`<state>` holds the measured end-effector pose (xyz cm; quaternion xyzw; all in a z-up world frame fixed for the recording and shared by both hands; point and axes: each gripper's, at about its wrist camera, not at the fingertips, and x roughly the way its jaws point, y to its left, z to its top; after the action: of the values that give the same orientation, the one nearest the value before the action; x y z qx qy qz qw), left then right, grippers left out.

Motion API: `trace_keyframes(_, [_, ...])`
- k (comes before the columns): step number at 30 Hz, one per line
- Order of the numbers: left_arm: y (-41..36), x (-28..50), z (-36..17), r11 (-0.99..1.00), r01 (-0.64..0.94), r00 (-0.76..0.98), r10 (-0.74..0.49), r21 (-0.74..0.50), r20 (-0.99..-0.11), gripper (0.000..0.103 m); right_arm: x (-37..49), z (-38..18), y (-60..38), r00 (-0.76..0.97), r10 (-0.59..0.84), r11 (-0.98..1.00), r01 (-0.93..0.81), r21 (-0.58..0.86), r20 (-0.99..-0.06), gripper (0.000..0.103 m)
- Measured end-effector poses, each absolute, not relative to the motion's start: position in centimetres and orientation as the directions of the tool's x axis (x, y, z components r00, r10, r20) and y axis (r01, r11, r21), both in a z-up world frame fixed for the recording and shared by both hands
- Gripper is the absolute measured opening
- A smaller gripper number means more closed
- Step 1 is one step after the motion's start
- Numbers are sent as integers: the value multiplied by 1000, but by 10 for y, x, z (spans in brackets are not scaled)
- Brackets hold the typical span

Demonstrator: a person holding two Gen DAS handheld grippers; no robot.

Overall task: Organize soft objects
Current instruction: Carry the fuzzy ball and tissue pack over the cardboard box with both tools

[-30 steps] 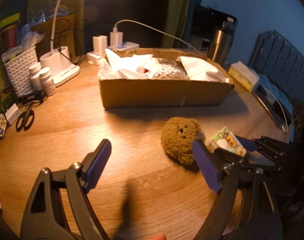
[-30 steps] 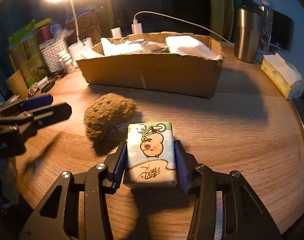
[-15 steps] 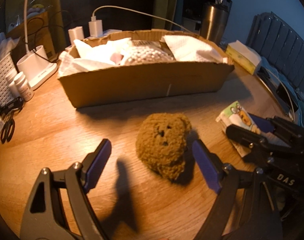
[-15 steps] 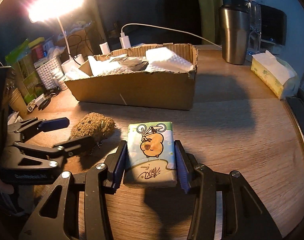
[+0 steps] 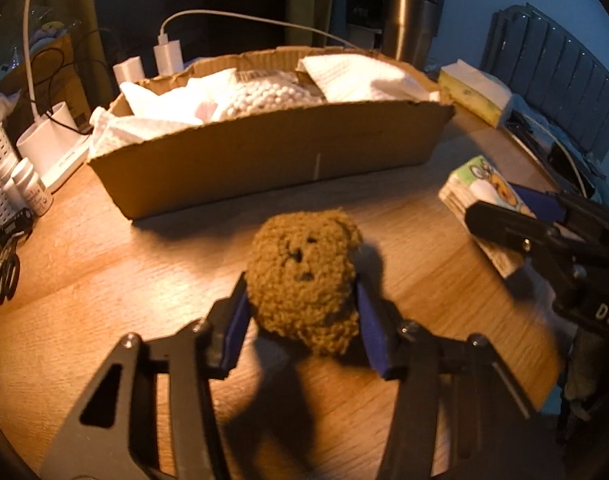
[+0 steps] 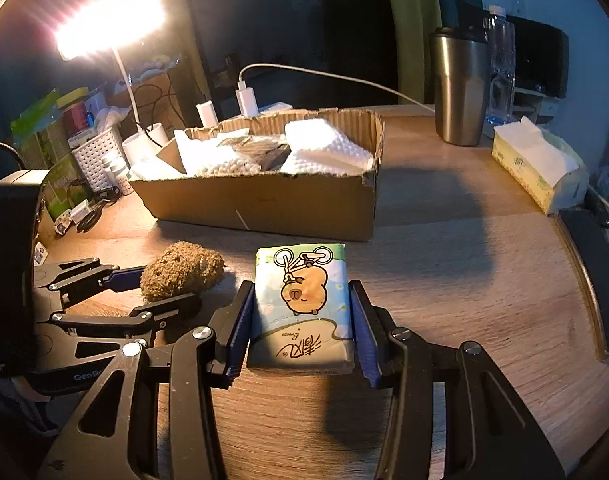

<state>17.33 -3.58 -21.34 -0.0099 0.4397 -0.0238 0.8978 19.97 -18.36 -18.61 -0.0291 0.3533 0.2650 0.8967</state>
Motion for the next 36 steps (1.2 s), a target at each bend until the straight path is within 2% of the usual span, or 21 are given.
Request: trace_keyframes(36, [14, 132, -121, 993, -4, 804, -66, -117, -591, 50, 182, -117, -150, 687, 470, 837, -546, 33, -554, 48])
